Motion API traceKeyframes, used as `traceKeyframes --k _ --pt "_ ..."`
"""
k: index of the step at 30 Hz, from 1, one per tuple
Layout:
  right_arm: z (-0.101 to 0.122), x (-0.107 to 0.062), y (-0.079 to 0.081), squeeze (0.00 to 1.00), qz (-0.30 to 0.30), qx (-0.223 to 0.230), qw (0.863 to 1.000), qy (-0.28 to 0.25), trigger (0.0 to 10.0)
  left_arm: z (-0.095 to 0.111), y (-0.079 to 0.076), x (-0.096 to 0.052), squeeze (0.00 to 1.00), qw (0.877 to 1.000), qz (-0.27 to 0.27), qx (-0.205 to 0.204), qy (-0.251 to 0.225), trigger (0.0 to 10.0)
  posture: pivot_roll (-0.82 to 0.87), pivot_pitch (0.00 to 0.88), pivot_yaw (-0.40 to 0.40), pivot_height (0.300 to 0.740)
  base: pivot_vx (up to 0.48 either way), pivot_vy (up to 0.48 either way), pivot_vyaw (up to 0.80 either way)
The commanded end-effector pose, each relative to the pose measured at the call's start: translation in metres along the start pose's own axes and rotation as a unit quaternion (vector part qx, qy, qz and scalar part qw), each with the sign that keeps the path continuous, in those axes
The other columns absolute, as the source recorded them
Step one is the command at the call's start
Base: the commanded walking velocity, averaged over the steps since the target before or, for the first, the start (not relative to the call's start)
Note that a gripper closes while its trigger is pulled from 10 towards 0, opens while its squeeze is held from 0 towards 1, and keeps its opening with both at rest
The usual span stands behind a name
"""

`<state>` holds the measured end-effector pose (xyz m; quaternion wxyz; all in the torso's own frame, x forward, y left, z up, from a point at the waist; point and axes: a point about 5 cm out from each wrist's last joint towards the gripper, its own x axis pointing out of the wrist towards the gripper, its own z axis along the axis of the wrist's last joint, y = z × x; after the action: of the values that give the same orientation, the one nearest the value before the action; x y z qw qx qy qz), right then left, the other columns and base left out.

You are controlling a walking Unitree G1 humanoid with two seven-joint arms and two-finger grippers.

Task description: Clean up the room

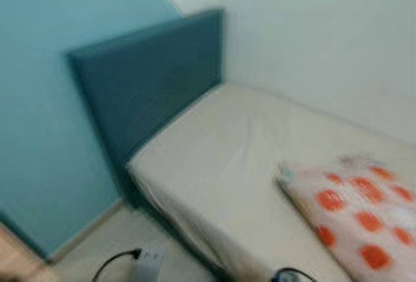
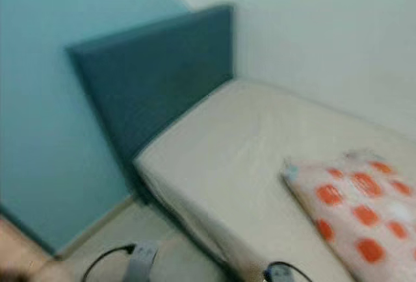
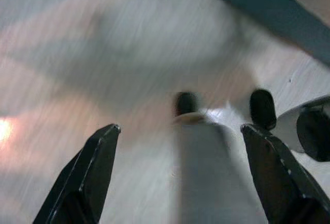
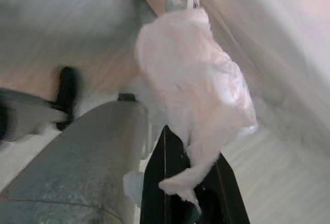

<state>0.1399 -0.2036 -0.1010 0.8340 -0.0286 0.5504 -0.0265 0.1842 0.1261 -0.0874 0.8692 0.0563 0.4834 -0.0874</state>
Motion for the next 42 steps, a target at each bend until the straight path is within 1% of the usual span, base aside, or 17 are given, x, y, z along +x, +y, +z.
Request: traceKeyframes --k 1,2,3,4,7,24,28,42 --pt "0.003 0.001 0.006 0.0 0.008 -0.005 1.0 -0.005 10.0 -0.004 0.007 -0.001 0.0 1.0 0.01 0.004 0.008 10.0 0.02 0.0 -0.033 0.74 0.0 0.0 0.78" --pt "0.003 0.001 0.006 0.0 0.008 -0.005 1.0 -0.005 10.0 -0.004 0.007 -0.001 0.0 1.0 0.01 0.004 0.008 10.0 0.02 0.0 -0.033 0.74 0.0 0.0 0.78" --pt "0.003 0.001 0.006 0.0 0.009 -0.007 1.0 -0.005 10.0 -0.006 0.012 -0.001 0.0 1.0 0.014 0.003 0.011 10.0 0.02 0.0 -0.033 0.74 0.0 0.0 0.78" --pt "0.003 0.001 0.006 0.0 0.01 -0.007 1.0 -0.005 10.0 -0.007 0.014 -0.002 0.0 1.0 0.015 0.003 0.012 10.0 0.02 0.0 -0.033 0.74 0.0 0.0 0.77" --pt "0.002 0.0 0.006 0.0 0.013 -0.009 1.0 -0.004 10.0 -0.008 0.016 -0.002 0.0 1.0 0.016 0.004 0.014 10.0 0.03 0.0 -0.032 0.74 0.0 0.0 0.78" --pt "0.002 0.0 0.005 0.0 0.019 -0.017 1.0 -0.003 10.0 -0.009 0.017 -0.002 0.0 1.0 0.013 0.007 0.013 10.0 0.03 0.0 -0.031 0.74 0.0 0.0 0.78" --pt "0.002 0.0 0.003 0.0 0.019 -0.028 0.999 -0.002 10.0 -0.009 0.018 -0.002 0.0 1.0 0.013 0.007 0.013 10.0 0.03 0.0 -0.031 0.74 0.0 0.0 0.78" --pt "0.004 0.0 0.002 0.0 0.02 -0.042 0.999 -0.004 10.0 -0.009 0.019 -0.003 0.0 1.0 0.012 0.006 0.011 10.0 0.03 0.0 -0.031 0.74 0.0 0.0 0.78"
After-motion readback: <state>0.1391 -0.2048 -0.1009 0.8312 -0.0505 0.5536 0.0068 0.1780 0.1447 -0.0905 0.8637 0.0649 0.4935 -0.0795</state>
